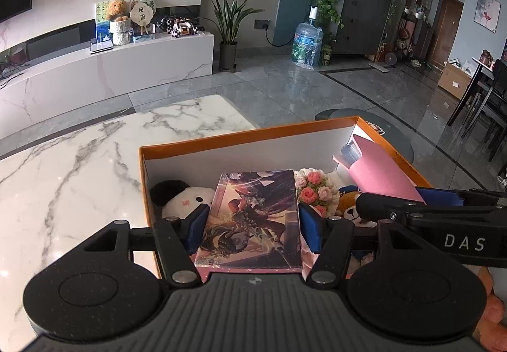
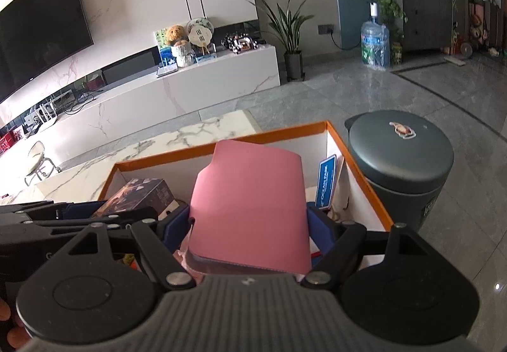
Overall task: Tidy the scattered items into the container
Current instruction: 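Open both tools to drop the card game and pink case into the box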
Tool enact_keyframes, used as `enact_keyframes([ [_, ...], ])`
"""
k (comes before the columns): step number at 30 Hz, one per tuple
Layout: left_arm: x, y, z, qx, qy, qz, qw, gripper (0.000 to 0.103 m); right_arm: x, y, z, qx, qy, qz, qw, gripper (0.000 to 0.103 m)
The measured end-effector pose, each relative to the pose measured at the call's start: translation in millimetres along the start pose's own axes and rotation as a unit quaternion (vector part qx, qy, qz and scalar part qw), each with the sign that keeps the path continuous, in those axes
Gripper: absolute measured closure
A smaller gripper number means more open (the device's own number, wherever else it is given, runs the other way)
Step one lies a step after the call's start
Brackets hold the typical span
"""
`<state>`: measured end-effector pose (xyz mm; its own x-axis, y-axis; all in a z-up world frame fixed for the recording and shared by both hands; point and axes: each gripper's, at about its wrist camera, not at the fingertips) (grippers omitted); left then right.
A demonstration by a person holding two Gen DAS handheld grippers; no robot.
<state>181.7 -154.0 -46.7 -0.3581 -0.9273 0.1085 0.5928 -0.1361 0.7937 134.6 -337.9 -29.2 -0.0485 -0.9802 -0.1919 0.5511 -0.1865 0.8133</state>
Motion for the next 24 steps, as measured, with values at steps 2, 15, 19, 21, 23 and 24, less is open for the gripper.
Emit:
enact_keyframes([
  [2,1,-2,-6,-0.007,-0.001,0.000,1.0000,0.033,5,-1,-9,-0.020,0.006,-0.014,1.000,0.023],
  [15,2,-15,-23,-0.033,0.014,-0.009,0.9993,0.034,17,-10,-38,-0.103,0.019,-0.052,0.993,0.022],
  [19,4,-16,-23,-0.033,0.020,-0.016,0.9991,0.034,15,-10,-39,-0.108,0.016,-0.047,0.993,0.021],
  [21,4,-17,-22,-0.033,0.022,-0.018,0.9991,0.034,14,-10,-38,-0.108,0.013,-0.044,0.993,0.021],
  [23,3,-17,-20,-0.032,0.020,-0.016,0.9992,0.034,13,-10,-37,-0.107,0.010,-0.041,0.993,0.021],
  [24,3,-17,-19,-0.031,0.020,-0.014,0.9992,0.034,12,-10,-36,-0.106,0.008,-0.039,0.994,0.021],
])
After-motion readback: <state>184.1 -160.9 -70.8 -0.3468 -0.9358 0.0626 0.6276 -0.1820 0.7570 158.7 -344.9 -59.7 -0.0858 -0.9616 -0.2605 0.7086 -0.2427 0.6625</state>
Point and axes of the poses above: each gripper's, at about its wrist camera, not at the fingertips, and z roughly against the way its jaws point, x to its right, y to its top, and after that the axes turned 5 degrees about x, right-handed
